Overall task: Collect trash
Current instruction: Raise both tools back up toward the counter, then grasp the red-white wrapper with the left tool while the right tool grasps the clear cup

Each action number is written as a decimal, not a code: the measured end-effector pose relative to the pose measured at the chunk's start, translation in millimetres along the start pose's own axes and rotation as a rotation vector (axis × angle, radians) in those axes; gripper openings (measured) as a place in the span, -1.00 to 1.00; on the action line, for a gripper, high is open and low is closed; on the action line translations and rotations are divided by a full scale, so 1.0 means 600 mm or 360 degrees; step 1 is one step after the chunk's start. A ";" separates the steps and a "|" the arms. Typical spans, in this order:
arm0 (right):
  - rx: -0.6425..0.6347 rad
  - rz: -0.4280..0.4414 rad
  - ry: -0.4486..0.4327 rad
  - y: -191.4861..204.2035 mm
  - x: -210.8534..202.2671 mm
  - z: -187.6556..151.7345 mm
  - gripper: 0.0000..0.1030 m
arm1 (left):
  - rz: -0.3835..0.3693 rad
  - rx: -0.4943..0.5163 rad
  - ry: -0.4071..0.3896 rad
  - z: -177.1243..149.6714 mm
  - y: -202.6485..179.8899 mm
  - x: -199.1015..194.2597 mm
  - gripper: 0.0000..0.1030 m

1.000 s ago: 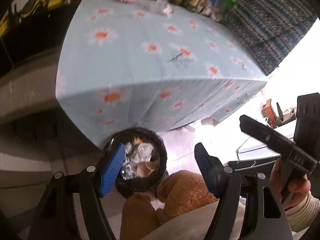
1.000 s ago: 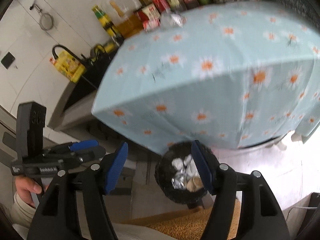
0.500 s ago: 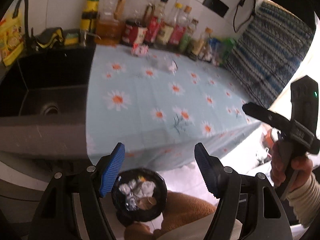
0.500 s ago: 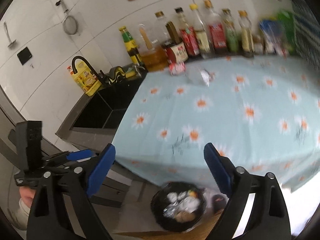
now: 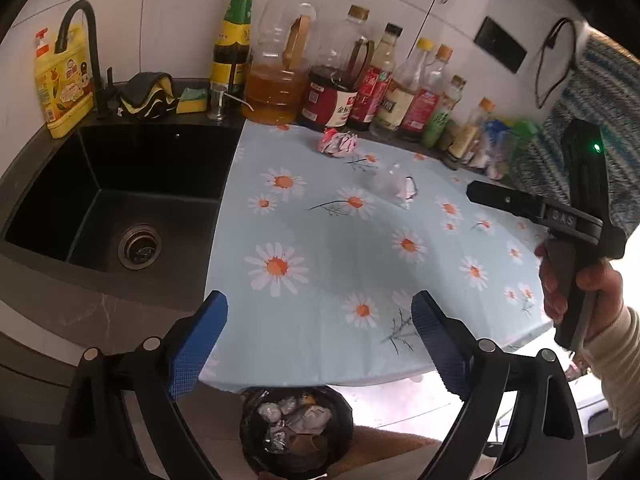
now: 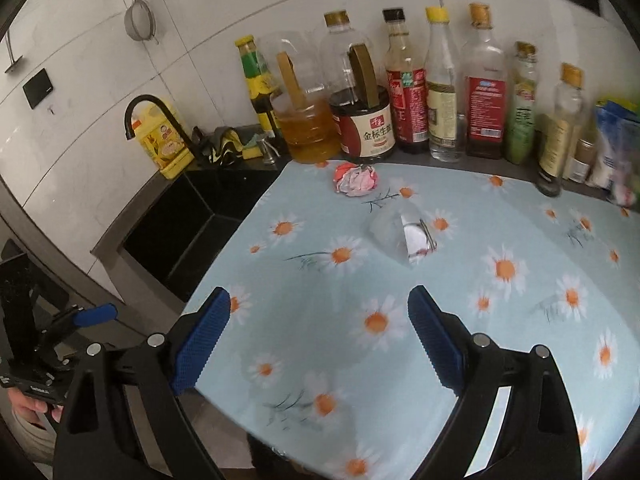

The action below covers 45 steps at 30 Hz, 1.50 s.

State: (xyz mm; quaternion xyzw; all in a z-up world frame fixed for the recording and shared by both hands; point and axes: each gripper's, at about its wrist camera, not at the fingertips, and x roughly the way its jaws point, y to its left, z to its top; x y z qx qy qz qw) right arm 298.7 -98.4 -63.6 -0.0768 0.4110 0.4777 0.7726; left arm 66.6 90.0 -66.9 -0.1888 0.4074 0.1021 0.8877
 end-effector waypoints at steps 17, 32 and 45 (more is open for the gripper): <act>-0.0316 0.0096 0.0164 -0.130 0.169 0.067 0.91 | 0.0225 -0.0286 0.0133 0.086 -0.080 0.136 0.87; -0.0489 0.0130 0.0291 -0.137 0.233 0.076 0.21 | 0.0280 -0.0447 0.0194 0.091 -0.094 0.193 0.87; -0.0327 0.0314 0.0158 -0.182 0.140 0.075 0.20 | 0.0328 -0.0370 0.0231 0.155 -0.103 0.243 0.87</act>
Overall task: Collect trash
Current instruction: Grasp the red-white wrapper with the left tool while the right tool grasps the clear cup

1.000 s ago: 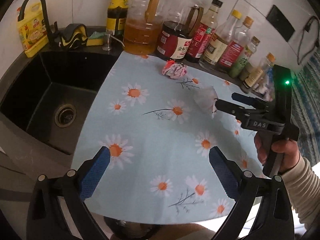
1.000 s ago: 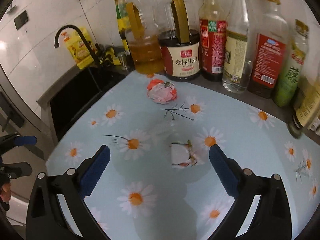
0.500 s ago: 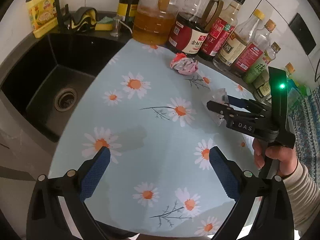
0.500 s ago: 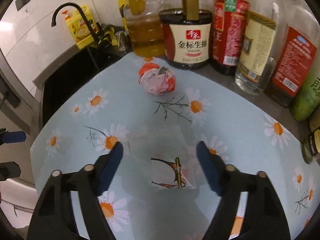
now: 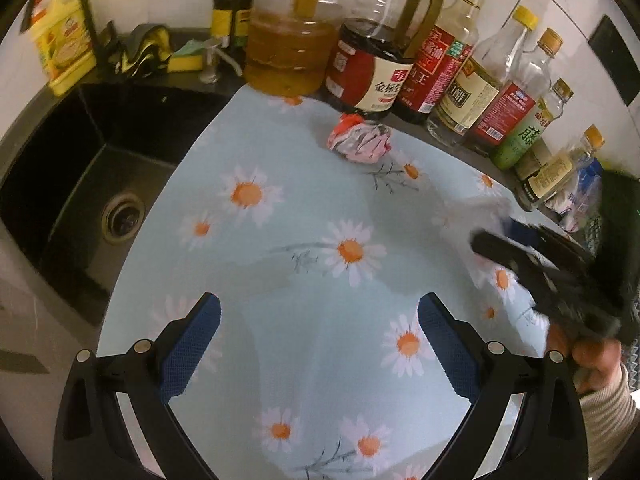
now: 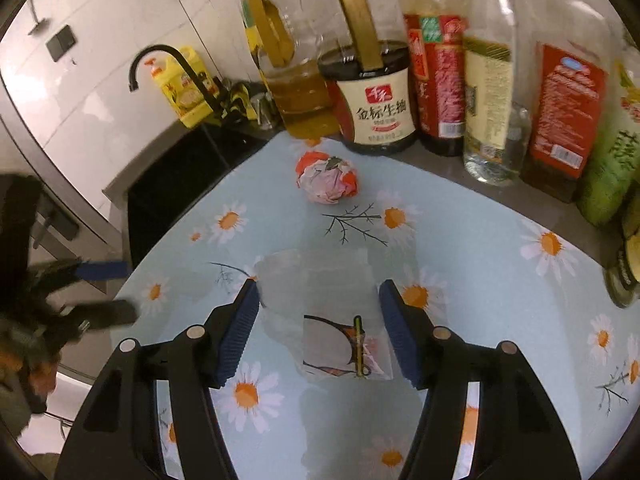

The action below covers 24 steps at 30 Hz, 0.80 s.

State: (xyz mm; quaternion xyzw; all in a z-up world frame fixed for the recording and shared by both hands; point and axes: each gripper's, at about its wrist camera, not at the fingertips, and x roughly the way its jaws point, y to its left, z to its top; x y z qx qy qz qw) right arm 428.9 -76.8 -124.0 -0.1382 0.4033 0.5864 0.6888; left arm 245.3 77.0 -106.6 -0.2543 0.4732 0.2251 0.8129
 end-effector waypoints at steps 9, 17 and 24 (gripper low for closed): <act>0.0142 0.0098 -0.0084 -0.030 -0.065 -0.054 0.20 | 0.0048 0.0274 0.0009 0.087 -0.055 0.061 0.87; 0.0226 0.0113 -0.0124 -0.042 -0.093 -0.096 0.21 | 0.0073 0.0326 0.0065 0.170 -0.072 0.118 0.87; 0.0333 0.0211 -0.0132 -0.067 -0.099 -0.112 0.21 | 0.0198 0.0455 0.0089 0.210 -0.104 0.163 0.87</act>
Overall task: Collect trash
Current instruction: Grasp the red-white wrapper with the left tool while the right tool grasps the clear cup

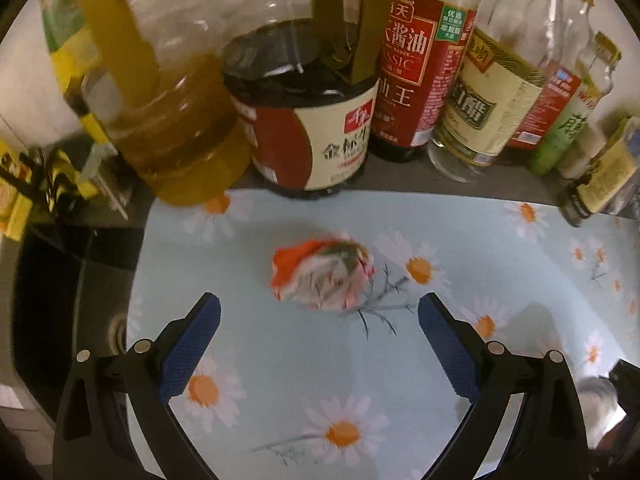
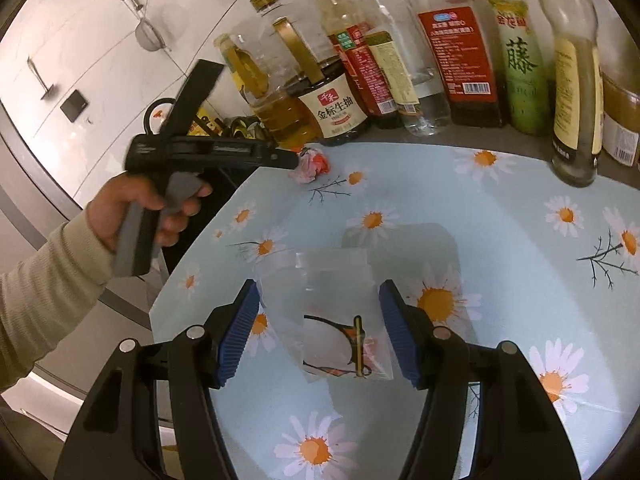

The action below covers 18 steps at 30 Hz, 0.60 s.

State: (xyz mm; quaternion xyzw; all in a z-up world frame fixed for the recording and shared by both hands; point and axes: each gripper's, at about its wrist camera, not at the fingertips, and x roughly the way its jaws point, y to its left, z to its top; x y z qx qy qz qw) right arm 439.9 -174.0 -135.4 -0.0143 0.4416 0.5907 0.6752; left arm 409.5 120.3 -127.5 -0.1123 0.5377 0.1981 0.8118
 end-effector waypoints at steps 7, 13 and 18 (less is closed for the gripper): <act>-0.0019 0.0071 -0.0021 -0.011 -0.006 0.005 0.21 | 0.0099 0.0105 0.0044 0.024 -0.019 0.041 0.86; 0.0044 0.0073 -0.0032 -0.041 -0.004 0.006 0.21 | 0.0042 0.0012 0.0085 0.037 0.007 0.068 0.43; 0.0048 0.0076 -0.0041 -0.047 0.000 0.011 0.21 | 0.0004 0.0121 0.0091 0.037 -0.007 0.076 0.11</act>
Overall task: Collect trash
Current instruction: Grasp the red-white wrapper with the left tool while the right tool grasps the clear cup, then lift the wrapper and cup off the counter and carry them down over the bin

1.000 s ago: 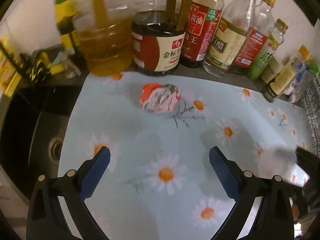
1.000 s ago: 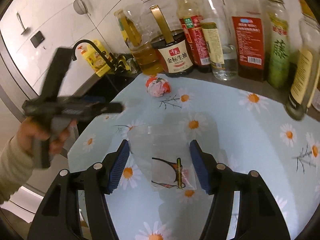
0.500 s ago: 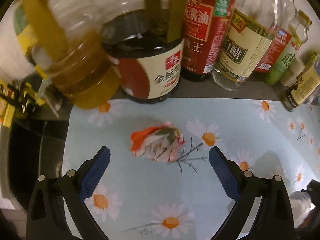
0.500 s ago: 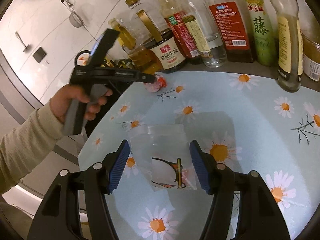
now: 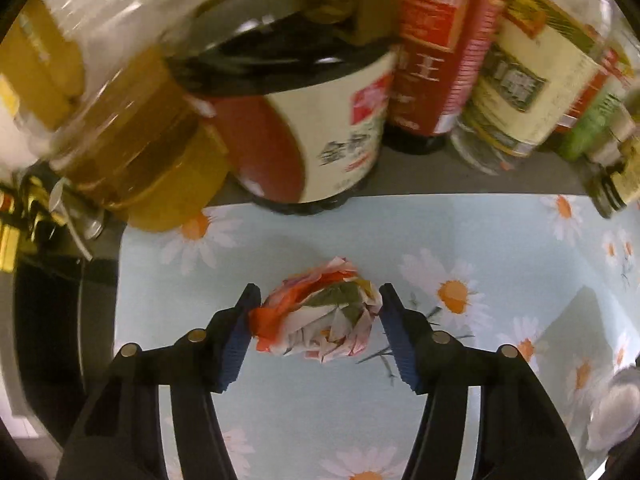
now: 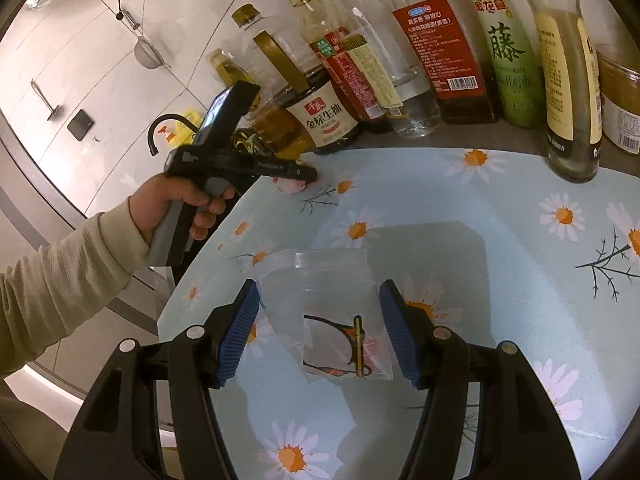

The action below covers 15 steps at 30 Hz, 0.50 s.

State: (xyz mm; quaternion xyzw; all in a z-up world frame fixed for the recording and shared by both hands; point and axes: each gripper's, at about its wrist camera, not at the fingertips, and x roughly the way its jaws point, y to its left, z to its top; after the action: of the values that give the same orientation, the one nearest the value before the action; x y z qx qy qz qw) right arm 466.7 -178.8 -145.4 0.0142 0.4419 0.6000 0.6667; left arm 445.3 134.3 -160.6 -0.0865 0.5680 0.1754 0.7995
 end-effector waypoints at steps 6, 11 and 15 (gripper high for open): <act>0.0016 -0.0013 0.0003 -0.003 0.006 0.003 0.21 | -0.0018 -0.0013 -0.0045 -0.003 0.003 -0.026 0.09; 0.0006 -0.0037 0.0027 0.004 0.014 0.002 0.21 | -0.0061 -0.0046 -0.0050 -0.027 0.016 -0.043 0.09; 0.0005 -0.0053 0.0042 0.011 0.020 0.000 0.21 | -0.0074 -0.0036 -0.0060 -0.060 0.014 -0.059 0.09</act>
State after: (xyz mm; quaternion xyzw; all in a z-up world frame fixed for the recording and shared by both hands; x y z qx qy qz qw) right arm 460.1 -167.3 -148.6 0.0001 0.4517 0.5882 0.6708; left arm 400.1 123.3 -138.9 -0.1054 0.5488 0.1646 0.8128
